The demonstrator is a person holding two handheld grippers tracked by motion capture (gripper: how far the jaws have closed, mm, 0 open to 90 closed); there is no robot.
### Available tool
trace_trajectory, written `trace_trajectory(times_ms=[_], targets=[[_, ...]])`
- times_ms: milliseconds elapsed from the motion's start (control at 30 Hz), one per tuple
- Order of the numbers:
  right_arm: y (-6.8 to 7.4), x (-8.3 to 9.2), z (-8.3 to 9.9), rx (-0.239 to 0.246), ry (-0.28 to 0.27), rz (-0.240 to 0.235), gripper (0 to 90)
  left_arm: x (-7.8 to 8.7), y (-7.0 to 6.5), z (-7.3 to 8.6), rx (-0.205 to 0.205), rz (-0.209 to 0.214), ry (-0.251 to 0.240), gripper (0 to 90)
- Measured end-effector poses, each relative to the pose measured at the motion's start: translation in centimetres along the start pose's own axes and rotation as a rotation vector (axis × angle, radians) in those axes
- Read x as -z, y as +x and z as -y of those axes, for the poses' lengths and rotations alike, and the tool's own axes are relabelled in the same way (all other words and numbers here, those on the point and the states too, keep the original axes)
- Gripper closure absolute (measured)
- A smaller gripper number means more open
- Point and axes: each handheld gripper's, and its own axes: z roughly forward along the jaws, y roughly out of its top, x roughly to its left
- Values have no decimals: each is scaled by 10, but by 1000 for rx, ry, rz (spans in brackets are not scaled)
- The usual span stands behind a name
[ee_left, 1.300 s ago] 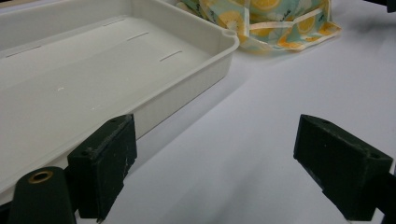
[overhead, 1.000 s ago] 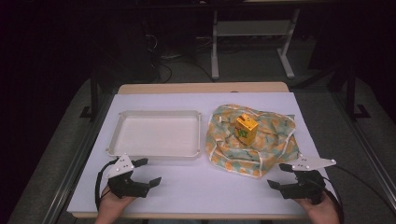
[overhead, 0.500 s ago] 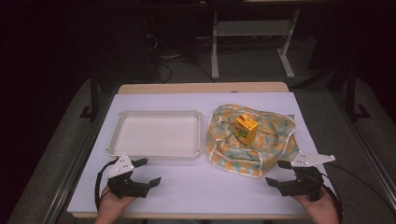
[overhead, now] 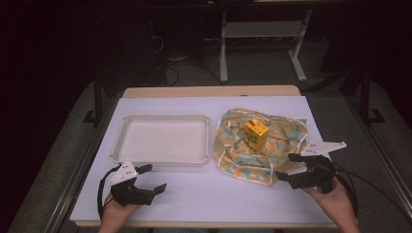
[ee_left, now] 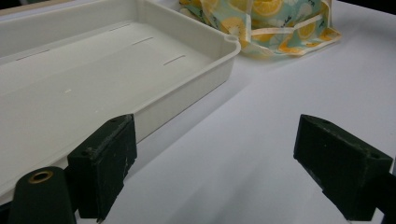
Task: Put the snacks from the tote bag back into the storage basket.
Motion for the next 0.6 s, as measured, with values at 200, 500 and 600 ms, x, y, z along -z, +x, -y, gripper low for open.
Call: trace_trajectory(times_ms=[200, 500, 600], targets=[[-1, -3, -11, 13, 29, 1, 166, -1, 0, 0, -8, 6, 2, 132], [-3, -11, -31, 25, 49, -11, 138, 0, 0, 0, -3, 7, -4, 132], [-3, -13, -39, 29, 63, -8, 137, -1, 0, 0, -7, 8, -4, 132]])
